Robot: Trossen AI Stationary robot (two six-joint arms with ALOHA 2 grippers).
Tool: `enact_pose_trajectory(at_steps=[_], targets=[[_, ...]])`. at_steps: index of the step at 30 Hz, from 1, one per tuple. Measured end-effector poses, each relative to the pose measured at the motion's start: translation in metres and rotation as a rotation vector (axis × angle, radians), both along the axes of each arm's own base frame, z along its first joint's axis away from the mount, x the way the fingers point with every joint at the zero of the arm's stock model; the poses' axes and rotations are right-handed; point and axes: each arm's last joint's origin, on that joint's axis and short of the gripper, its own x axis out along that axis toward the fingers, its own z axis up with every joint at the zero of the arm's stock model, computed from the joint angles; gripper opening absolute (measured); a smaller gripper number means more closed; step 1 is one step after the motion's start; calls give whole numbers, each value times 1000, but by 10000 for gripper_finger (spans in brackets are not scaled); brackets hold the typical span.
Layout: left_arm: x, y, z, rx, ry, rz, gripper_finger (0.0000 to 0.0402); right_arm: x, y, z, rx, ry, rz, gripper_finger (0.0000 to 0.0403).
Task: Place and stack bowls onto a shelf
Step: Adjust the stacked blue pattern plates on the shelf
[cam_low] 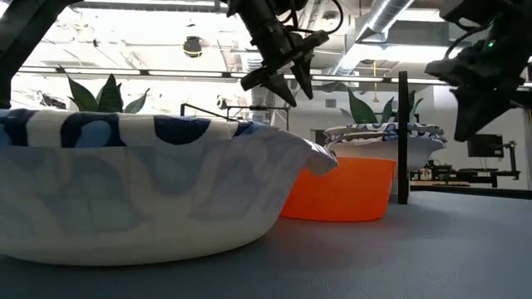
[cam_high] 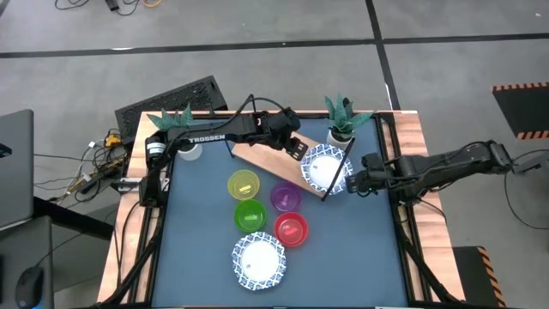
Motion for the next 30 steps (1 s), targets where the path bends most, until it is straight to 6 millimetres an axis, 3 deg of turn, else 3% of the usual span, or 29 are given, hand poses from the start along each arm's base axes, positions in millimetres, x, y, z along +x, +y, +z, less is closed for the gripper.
enact_pose_trajectory(at_steps=[9, 19, 30], targets=[[-1, 0, -1, -3, 8, 0, 169, 15, -9, 0, -53, -55, 66, 17], [-1, 0, -1, -4, 9, 1, 169, 18, -16, 1, -95, -51, 104, 25], [-3, -1, -3, -12, 40, 1, 169, 11, -3, 5, -53, -80, 126, 19]])
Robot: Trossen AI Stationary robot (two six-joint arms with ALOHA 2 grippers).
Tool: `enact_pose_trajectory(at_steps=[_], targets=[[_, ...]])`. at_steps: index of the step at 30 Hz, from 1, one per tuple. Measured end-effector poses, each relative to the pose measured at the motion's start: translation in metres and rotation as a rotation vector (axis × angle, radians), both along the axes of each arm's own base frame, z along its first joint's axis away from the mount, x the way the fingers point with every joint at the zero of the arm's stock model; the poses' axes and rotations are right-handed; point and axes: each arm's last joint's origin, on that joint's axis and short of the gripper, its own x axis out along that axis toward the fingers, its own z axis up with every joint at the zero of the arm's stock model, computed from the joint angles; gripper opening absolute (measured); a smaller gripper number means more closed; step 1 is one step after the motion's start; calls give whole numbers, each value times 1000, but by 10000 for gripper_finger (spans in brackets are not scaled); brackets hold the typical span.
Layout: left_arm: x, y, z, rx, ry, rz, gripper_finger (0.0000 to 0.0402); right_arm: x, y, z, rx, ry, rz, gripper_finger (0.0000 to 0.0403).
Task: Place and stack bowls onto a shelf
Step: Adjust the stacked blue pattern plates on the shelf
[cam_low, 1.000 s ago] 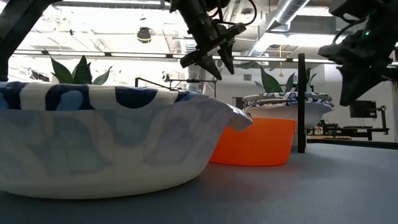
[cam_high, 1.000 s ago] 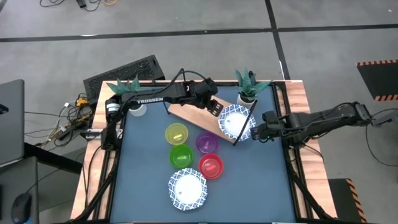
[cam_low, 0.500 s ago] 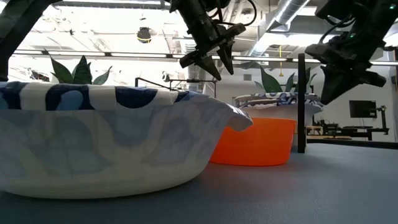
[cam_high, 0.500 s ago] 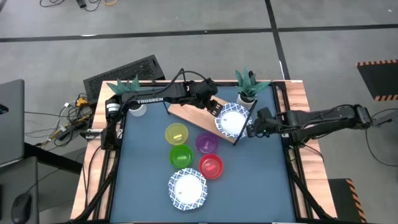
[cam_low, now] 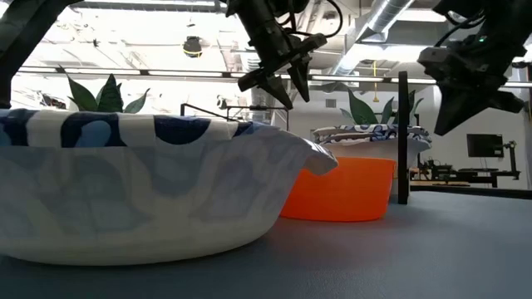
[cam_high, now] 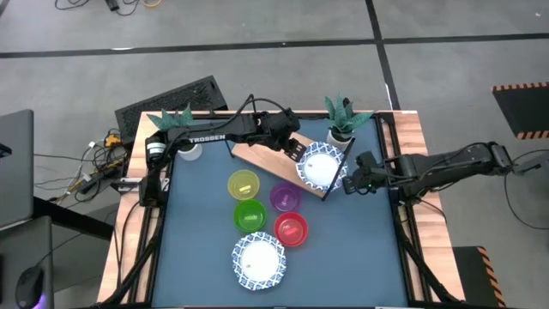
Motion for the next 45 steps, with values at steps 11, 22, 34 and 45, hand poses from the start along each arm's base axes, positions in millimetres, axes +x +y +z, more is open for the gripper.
enact_pose_trajectory(at_steps=[11, 22, 34, 45], targets=[[-1, 0, 0, -1, 7, -1, 169, -7, -3, -25, -3, 52, -59, 18], [0, 0, -1, -1, 6, 0, 169, 6, -17, -19, -86, -34, 14, 18], [-6, -6, -6, -68, 95, -146, 169, 12, -26, -14, -136, -85, 49, 21], [-68, -77, 19, -106, 530, -446, 169, 12, -18, -14, -101, -98, 96, 42]])
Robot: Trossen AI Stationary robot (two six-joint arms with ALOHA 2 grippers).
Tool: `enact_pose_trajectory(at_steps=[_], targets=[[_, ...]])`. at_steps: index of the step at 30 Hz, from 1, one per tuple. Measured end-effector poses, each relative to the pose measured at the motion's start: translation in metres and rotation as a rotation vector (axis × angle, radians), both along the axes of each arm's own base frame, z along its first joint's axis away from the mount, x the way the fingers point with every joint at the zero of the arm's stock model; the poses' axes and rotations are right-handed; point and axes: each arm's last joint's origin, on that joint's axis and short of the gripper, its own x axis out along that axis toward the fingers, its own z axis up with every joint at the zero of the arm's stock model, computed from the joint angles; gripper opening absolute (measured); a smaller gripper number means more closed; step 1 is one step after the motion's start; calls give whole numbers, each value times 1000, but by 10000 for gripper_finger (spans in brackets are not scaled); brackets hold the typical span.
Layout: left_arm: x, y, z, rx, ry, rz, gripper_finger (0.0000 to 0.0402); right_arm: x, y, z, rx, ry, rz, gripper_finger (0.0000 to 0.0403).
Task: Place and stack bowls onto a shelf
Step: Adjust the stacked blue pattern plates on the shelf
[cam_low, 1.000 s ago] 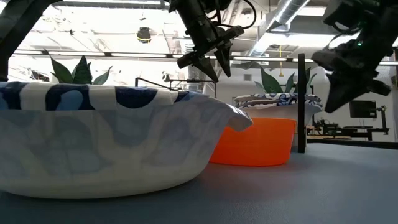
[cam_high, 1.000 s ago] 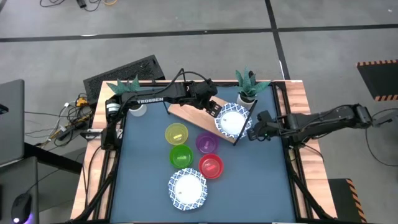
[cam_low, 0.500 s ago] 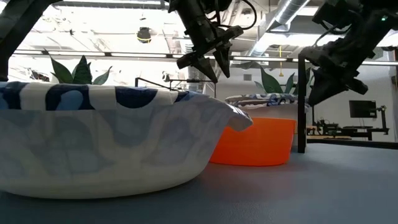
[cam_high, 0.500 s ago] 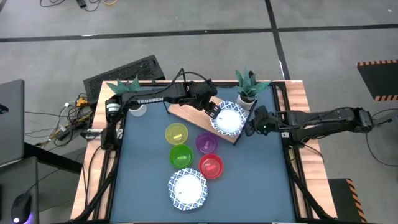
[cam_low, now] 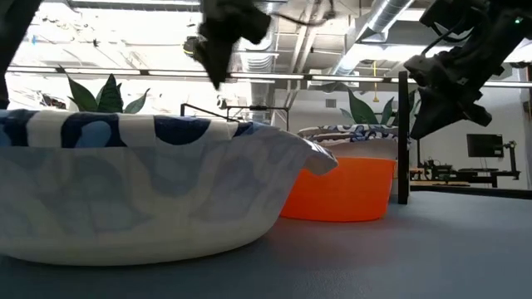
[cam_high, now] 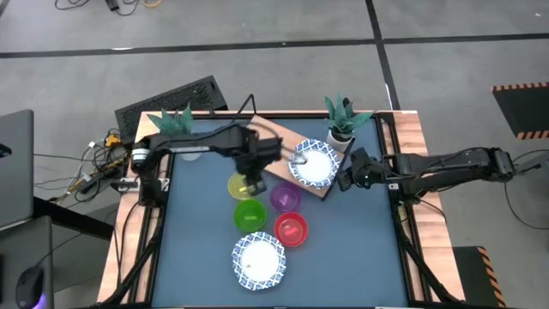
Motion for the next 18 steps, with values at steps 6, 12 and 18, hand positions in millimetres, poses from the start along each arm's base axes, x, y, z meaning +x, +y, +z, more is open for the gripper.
enact_pose_trajectory(at_steps=[6, 12, 18], targets=[[-39, -45, 48, -10, -115, 38, 169, 0, 0, -1, 21, 0, -11, 49], [-68, -74, 64, -46, -102, 144, 170, 0, 1, -1, 26, 3, -7, 88], [-74, -98, 61, -32, -61, 178, 195, 0, 1, -1, 19, 8, 1, 143]])
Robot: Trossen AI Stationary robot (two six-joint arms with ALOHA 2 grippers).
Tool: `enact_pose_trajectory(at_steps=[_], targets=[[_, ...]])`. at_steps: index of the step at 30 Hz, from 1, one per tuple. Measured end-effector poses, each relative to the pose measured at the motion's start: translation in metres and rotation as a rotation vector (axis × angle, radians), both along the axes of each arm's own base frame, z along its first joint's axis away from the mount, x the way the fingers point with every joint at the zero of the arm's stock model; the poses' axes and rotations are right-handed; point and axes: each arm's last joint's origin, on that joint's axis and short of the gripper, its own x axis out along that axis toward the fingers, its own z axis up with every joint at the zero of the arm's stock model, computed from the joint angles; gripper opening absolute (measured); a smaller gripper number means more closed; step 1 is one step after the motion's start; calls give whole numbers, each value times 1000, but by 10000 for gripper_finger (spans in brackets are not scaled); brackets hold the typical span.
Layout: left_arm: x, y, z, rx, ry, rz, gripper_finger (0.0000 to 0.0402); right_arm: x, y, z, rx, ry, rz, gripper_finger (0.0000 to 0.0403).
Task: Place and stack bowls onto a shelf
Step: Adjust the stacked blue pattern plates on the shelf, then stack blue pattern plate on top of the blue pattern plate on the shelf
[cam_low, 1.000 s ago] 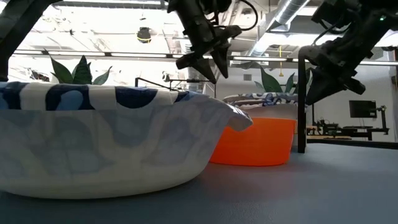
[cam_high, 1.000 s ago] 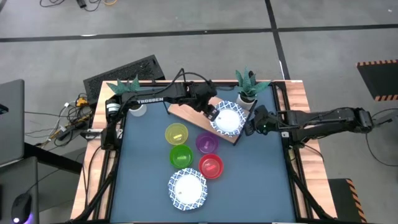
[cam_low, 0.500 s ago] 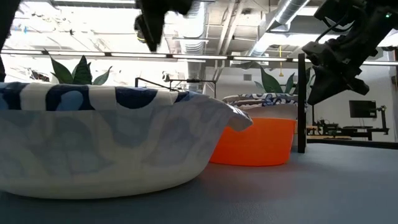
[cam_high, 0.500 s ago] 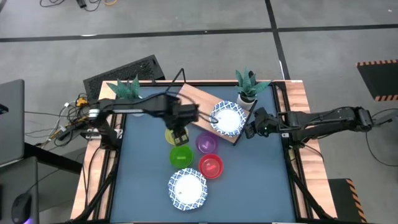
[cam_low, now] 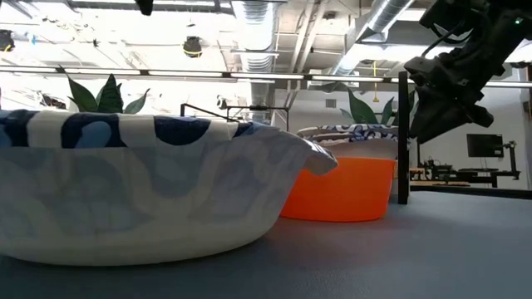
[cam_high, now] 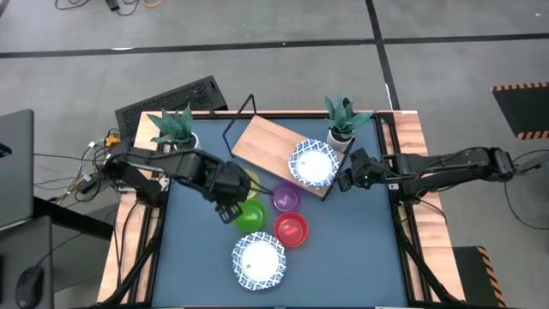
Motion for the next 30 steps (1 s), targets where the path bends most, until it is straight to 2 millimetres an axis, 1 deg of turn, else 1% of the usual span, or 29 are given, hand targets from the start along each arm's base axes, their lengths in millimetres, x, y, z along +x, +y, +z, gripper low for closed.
enact_pose_trajectory(at_steps=[4, 7, 9, 11, 14, 20, 25, 28, 30], targets=[[-2, -18, 1, 48, -58, 74, 215, 0, 0, 0, -1, 1, 3, 168], [-7, -35, 1, 40, -89, 123, 219, 0, 0, 0, -13, 11, 27, 178], [-7, -46, -6, 18, -102, 158, 220, 0, 0, 0, -23, 17, 40, 181], [-6, -56, -19, -10, -112, 202, 220, 0, 0, 0, -26, 19, 43, 182], [-5, -69, -44, -67, -145, 252, 220, 0, 0, 0, -26, 19, 43, 181], [-9, -87, -102, -206, -222, 360, 220, 0, 1, 0, -25, 26, 70, 182], [-16, -94, -142, -257, -234, 392, 220, 0, 1, 0, -19, 27, 80, 181], [-14, -97, -158, -309, -300, 378, 220, 0, 1, 0, -17, 26, 79, 179], [-17, -95, -170, -305, -298, 373, 220, 0, 1, 0, -3, 24, 83, 178]])
